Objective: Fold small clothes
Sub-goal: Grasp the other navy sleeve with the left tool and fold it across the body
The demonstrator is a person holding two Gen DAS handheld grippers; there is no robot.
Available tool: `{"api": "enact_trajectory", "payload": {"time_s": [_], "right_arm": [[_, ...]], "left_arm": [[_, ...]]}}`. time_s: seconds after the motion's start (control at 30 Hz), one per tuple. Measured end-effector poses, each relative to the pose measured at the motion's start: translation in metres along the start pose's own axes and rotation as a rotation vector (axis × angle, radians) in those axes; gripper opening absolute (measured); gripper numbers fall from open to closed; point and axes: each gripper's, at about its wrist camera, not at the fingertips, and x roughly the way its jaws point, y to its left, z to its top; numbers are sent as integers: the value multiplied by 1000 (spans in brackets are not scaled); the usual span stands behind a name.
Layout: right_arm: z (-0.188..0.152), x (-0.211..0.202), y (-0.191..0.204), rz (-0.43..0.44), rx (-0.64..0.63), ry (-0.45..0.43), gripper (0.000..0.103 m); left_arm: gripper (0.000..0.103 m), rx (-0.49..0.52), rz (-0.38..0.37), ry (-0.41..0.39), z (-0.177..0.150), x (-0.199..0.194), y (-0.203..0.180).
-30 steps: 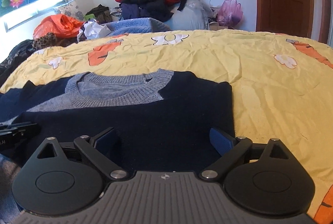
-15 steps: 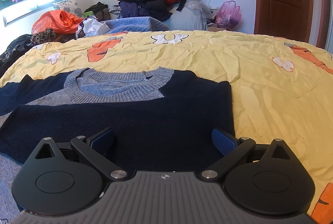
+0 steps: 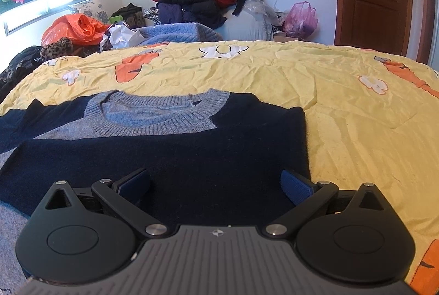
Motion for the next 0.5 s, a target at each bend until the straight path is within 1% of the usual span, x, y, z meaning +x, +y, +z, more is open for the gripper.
{"api": "enact_trajectory", "payload": {"time_s": [0.07,0.17,0.23,0.27,0.33,0.37,0.4,0.43,0.5], "right_arm": [[0,0,0,0,1,-1,103],[0,0,0,2,3,-1,103],[0,1,0,4,5,-2,103],[0,1,0,4,5,-1,103],[0,1,0,4,5,-2,103],[0,1,0,5,5,-2,103],[1,1,-1,5,6,-2,103],[0,0,-1,5,8,-3,103],[1,0,0,8,11,-5,103]], "left_arm": [[97,3,-27,2,5,8,-3],[97,31,-18,34,12,24,-8],[96,50,-30,34,16,30,-11],[93,61,-23,23,16,31,-15],[61,92,-3,3,15,32,-20],[26,114,26,15,14,36,-23],[8,136,79,35,13,41,-26],[8,159,123,41,9,45,-28],[5,214,176,4,2,42,-35]]}}
